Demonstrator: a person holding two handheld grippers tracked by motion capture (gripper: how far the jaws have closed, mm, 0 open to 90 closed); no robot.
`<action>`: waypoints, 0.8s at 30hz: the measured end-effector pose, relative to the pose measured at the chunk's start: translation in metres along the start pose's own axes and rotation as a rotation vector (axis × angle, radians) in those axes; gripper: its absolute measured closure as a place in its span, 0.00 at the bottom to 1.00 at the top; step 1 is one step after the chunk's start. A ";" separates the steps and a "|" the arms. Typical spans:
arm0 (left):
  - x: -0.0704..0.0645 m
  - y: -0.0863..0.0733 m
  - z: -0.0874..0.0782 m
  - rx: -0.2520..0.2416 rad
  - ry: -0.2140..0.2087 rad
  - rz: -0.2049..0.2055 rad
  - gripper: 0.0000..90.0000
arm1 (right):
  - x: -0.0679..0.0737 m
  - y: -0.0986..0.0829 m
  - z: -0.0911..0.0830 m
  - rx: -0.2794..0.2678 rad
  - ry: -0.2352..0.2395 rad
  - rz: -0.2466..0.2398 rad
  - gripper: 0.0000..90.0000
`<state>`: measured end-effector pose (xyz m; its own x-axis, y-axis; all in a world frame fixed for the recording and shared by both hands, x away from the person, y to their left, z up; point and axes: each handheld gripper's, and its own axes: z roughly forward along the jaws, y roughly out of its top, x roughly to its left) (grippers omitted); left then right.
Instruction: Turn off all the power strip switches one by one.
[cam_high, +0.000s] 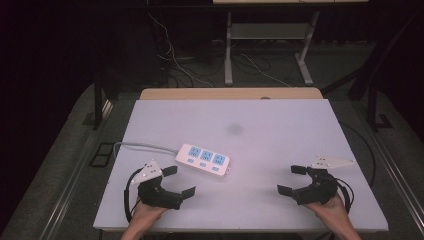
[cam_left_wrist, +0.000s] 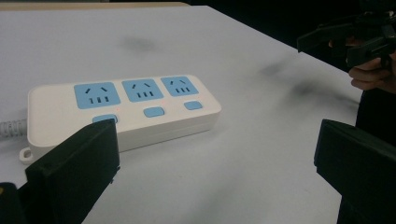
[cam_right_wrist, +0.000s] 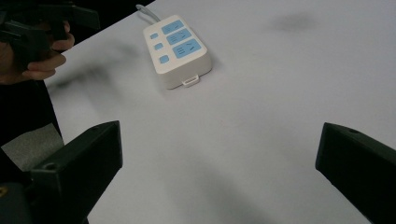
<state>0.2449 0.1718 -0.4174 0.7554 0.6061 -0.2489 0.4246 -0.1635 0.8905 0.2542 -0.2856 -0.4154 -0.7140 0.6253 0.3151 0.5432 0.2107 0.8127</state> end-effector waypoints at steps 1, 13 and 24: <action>0.000 0.000 0.000 0.002 -0.001 0.000 0.00 | 0.000 0.000 0.000 0.000 0.000 0.000 0.01; -0.001 0.001 0.001 0.009 0.007 0.007 0.00 | 0.000 -0.001 0.001 0.009 0.002 0.002 0.01; -0.003 0.001 0.003 0.016 0.009 0.009 0.00 | 0.000 -0.001 0.001 0.015 0.001 0.005 0.01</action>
<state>0.2449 0.1671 -0.4168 0.7547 0.6115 -0.2376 0.4257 -0.1809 0.8866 0.2542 -0.2855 -0.4170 -0.7115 0.6257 0.3197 0.5534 0.2185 0.8037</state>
